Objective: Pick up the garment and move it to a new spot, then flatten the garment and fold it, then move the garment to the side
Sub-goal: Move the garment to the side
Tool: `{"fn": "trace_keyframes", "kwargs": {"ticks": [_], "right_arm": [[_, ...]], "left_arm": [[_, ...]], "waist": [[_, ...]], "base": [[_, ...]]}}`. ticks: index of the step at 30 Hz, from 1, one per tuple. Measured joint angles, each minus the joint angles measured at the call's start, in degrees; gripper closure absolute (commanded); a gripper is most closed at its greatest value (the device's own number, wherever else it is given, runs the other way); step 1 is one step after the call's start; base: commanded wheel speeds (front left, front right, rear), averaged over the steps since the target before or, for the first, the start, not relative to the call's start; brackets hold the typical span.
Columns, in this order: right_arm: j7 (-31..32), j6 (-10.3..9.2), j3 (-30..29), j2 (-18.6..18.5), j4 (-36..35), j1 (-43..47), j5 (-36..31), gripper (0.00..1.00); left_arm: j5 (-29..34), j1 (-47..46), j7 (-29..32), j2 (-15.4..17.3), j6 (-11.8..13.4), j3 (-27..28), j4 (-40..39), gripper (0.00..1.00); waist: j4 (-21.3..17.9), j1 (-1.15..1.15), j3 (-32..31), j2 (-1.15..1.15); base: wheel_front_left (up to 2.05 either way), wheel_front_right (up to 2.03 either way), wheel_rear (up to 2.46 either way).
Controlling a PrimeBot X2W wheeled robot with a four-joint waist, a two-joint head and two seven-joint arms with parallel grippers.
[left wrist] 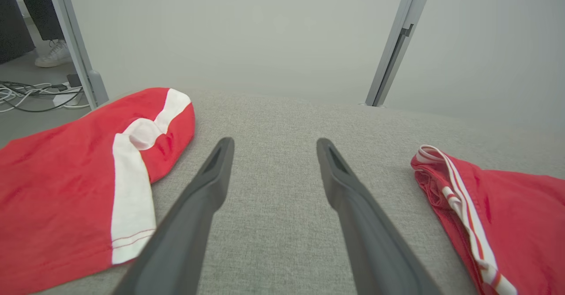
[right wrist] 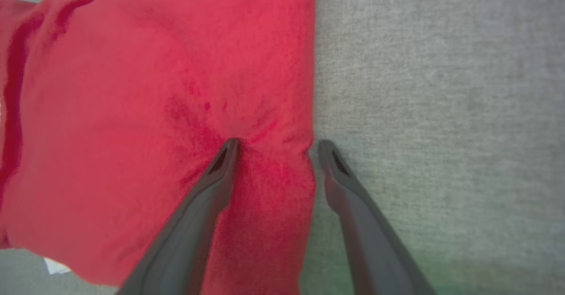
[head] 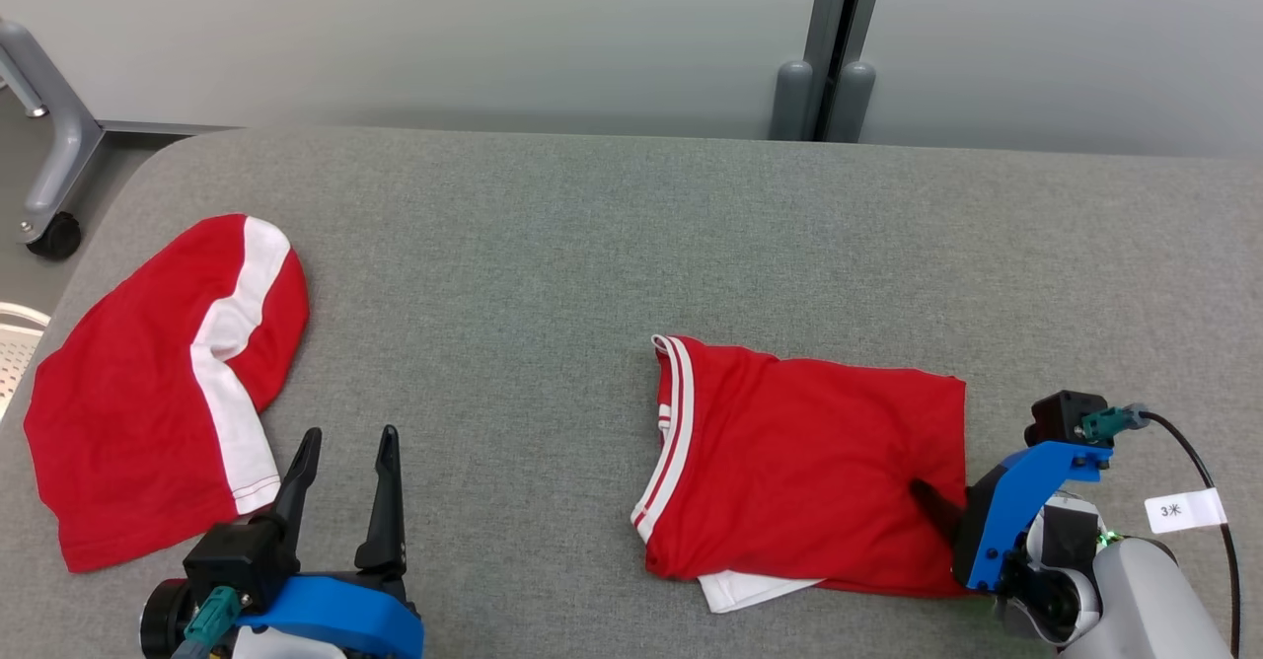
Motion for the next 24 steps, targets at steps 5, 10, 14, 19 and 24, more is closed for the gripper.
{"fn": "trace_keyframes", "kwargs": {"ticks": [5, 10, 14, 19, 24], "right_arm": [[-1.0, -0.02, 0.8, -0.5, 1.4, -0.8, 0.2, 0.86], [-3.0, -0.01, 2.4, -0.2, 1.2, -1.3, -0.8, 1.0], [-3.2, -0.01, 5.6, -1.9, -1.0, -2.9, -2.6, 1.0], [-1.4, 0.0, 10.9, -6.8, -5.7, -6.1, -3.4, 1.0], [1.1, 0.0, 19.4, -14.5, -11.2, -11.1, -3.1, 1.0]], "left_arm": [[0.0, -0.7, -0.1, -0.2, -0.3, -0.3, 0.3, 0.0], [0.0, -1.1, -0.2, -0.2, -0.3, -0.2, 0.5, 0.0], [0.0, -1.1, -0.3, -0.3, -0.2, 0.1, 0.4, 0.0], [0.0, -1.2, -0.3, -0.5, 0.0, 0.5, 0.2, 0.0], [0.3, -1.5, -0.4, -0.9, -0.2, 0.7, -0.5, 0.0]], "waist": [[0.3, 0.0, 0.4, 0.0], [0.4, 0.0, 0.6, 0.0], [0.2, 0.01, 0.7, 0.01], [-0.3, 0.0, 1.1, 0.01], [-1.3, 0.01, 2.6, 0.01]], "base": [[0.0, 0.0, 0.0], [0.0, 0.0, 0.0], [0.0, 0.0, 0.0], [0.0, 0.0, 0.0], [0.0, 0.0, 0.0]]}}
